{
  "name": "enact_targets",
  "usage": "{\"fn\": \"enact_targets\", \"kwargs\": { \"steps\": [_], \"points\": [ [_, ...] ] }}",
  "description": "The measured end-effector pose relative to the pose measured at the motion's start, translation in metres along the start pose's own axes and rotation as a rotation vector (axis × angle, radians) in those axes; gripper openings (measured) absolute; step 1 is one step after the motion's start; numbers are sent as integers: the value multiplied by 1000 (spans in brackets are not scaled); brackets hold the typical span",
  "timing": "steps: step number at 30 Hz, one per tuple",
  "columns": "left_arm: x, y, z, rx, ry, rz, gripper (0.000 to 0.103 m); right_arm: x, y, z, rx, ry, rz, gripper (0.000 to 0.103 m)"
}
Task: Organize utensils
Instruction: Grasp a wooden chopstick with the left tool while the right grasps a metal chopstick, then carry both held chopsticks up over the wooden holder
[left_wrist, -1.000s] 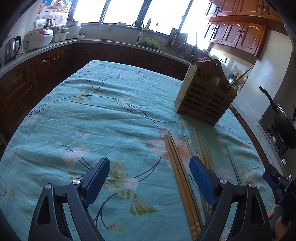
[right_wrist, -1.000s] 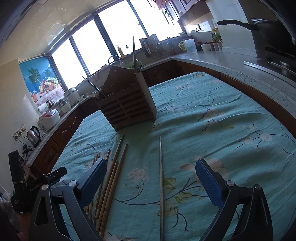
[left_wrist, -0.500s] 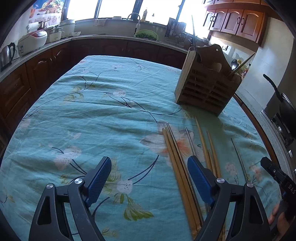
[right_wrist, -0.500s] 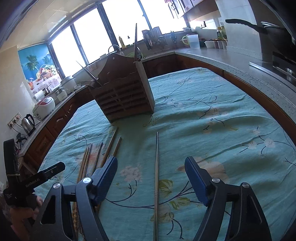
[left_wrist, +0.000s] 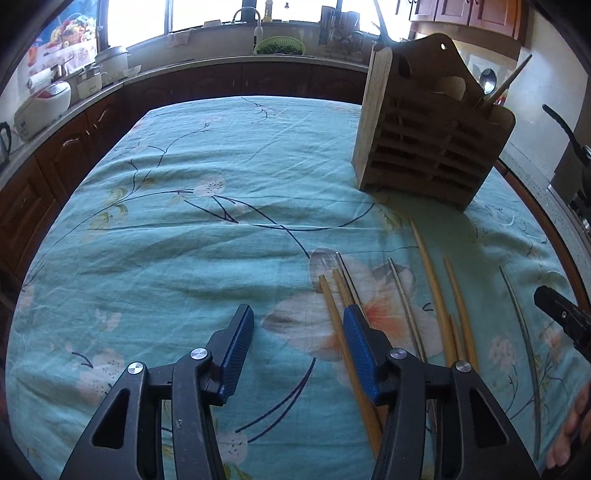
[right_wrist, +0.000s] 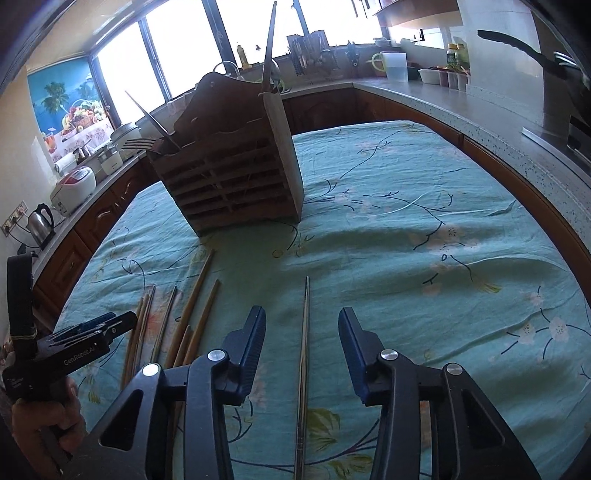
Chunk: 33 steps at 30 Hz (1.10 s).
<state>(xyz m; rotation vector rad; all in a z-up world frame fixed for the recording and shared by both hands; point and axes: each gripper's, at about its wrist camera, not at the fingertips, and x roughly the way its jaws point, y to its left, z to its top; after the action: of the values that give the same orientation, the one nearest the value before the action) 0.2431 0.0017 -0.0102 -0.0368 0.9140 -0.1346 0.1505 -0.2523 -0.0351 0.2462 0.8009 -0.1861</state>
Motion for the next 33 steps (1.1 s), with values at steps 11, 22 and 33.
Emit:
{"fn": "enact_targets", "kwargs": {
  "steps": [11, 22, 33],
  "points": [
    [11, -25, 6, 133, 8, -17, 16, 42, 12, 12, -111, 74, -62, 14],
    [0, -2, 6, 44, 24, -167, 3, 18, 8, 14, -48, 43, 21, 4],
    [-73, 23, 4, -20, -99, -272, 3, -54, 22, 26, -19, -111, 122, 4]
  ]
}}
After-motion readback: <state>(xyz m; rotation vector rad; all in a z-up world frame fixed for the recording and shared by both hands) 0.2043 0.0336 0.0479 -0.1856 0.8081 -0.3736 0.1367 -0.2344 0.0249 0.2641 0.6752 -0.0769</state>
